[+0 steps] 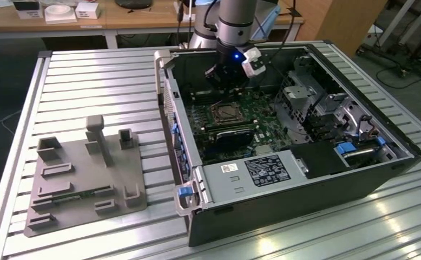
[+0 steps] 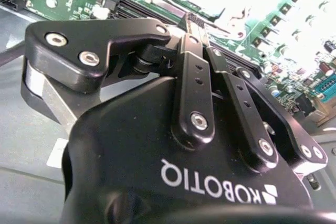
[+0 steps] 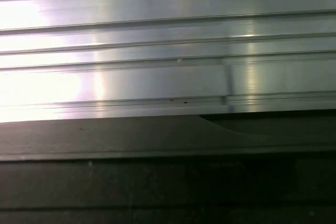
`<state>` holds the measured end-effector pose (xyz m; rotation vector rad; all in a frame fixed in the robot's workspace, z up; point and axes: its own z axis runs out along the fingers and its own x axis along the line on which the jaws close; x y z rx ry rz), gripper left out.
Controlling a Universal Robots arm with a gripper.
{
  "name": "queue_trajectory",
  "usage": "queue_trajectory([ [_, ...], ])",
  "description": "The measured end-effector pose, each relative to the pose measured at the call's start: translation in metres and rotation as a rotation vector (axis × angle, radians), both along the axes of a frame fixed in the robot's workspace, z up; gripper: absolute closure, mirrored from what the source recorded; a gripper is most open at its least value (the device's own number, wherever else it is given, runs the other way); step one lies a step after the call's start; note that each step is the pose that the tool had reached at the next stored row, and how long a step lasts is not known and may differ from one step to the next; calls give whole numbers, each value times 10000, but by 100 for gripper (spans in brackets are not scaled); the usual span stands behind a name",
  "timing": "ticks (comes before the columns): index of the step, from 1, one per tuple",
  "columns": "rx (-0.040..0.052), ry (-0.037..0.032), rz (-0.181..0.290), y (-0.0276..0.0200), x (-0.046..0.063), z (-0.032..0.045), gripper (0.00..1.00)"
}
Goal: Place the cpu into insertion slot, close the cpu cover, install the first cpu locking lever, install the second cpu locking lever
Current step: 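Install the first cpu locking lever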
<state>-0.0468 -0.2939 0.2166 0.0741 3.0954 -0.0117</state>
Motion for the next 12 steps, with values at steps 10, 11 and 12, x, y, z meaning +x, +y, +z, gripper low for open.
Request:
queue_trajectory([
  [10,0,5,1,3,54,-39,90],
  [11,0,6,1,4,59,-45,90],
  [12,1,6,1,5,65,-51,90],
])
